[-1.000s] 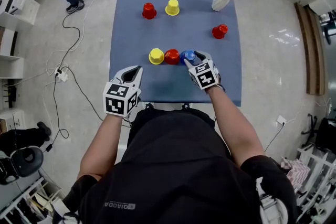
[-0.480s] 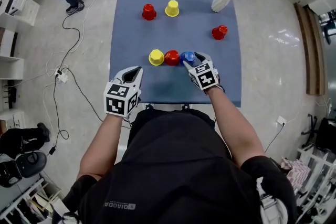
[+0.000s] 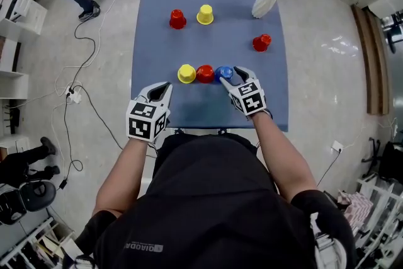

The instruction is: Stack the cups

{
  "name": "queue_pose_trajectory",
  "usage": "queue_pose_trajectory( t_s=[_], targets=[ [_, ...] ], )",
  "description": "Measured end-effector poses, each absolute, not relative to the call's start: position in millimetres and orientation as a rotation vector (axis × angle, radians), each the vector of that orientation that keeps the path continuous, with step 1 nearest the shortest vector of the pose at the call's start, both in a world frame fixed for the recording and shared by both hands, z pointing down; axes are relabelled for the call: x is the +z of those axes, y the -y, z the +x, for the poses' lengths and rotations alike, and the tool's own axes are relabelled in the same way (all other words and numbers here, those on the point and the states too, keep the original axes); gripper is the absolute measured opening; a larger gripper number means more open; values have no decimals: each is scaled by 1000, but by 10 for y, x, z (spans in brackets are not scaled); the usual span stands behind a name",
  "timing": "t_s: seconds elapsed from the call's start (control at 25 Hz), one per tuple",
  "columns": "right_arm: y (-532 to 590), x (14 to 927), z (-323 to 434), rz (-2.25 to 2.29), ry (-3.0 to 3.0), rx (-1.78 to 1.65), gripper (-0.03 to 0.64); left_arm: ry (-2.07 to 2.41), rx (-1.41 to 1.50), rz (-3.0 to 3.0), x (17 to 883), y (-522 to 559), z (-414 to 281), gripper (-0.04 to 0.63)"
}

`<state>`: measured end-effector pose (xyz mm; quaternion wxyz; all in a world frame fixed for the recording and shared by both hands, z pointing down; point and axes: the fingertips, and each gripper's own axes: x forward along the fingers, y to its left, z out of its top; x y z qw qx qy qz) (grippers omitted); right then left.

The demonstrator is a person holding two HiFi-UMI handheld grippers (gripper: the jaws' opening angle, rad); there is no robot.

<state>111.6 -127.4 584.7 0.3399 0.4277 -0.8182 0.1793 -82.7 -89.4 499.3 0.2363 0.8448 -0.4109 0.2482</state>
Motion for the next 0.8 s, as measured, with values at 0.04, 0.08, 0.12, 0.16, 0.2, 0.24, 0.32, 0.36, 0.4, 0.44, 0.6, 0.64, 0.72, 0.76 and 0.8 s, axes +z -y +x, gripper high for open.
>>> queue_pose_trajectory(
  t_s=[0.04, 0.08, 0.12, 0.16, 0.2, 0.24, 0.32, 0.36, 0.4, 0.44, 0.6, 0.64, 0.72, 0.76, 0.8],
  targets=[
    [1268, 5813, 1102, 1122, 2145, 477, 233, 1129, 681, 2318, 4990, 916, -834, 5],
    [1261, 5775, 1089, 1129, 2158, 482, 233, 1133, 680, 2319, 4984, 942, -844, 5],
    [1254, 5731, 1082, 1135, 2169, 482, 233, 1138, 679, 2321, 4975, 972, -855, 3],
    [1248, 5681, 1087, 1143, 2179, 478, 233, 1145, 677, 2321, 4966, 1004, -865, 5],
    [1240, 5627, 1102, 1154, 2189, 475, 233, 1153, 676, 2321, 4958, 1037, -873, 5],
    [1232, 5568, 1118, 1167, 2200, 474, 233, 1161, 675, 2321, 4952, 1071, -882, 3],
    [1230, 5444, 1132, 1193, 2229, 475, 233, 1179, 678, 2325, 4942, 1164, -908, 4],
    [1239, 5377, 1131, 1210, 2247, 479, 233, 1189, 681, 2328, 4938, 1224, -924, 3],
    [1251, 5306, 1130, 1230, 2266, 486, 232, 1197, 684, 2331, 4937, 1292, -937, 5],
    [1261, 5237, 1130, 1251, 2282, 491, 209, 1205, 688, 2334, 4939, 1364, -946, 4],
    [1261, 5031, 1098, 1310, 2316, 445, 3, 1218, 694, 2364, 4970, 1675, -958, 5],
    [1257, 5002, 1079, 1313, 2321, 438, 3, 1221, 696, 2375, 4979, 1766, -963, 5],
    [1238, 4965, 1066, 1317, 2325, 438, 3, 1233, 713, 2395, 5011, 1963, -965, 13],
    [1222, 4957, 1078, 1320, 2324, 442, 2, 1243, 728, 2405, 5035, 2070, -957, 37],
    [1202, 4956, 1097, 1323, 2321, 448, 3, 1255, 747, 2413, 5065, 2185, -944, 53]
  ],
)
